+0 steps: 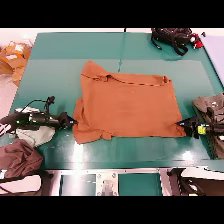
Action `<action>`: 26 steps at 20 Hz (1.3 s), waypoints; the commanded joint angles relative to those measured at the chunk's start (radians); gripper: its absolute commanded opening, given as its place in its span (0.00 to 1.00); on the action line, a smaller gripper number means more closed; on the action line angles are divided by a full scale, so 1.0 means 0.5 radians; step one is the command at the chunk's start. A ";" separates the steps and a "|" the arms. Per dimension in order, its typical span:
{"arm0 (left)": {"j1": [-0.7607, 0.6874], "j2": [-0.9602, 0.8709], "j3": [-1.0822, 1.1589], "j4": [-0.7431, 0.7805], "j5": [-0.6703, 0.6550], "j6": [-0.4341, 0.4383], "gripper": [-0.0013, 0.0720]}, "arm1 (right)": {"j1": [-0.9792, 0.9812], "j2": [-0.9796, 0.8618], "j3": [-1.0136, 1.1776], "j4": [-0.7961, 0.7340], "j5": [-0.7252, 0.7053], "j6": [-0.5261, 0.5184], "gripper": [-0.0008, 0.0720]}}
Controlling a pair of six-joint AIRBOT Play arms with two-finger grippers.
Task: Fold the shirts.
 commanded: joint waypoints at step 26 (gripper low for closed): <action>0.002 1.168 1.665 0.055 -0.325 -0.510 0.05 | 0.166 0.859 1.392 1.353 0.381 0.196 0.03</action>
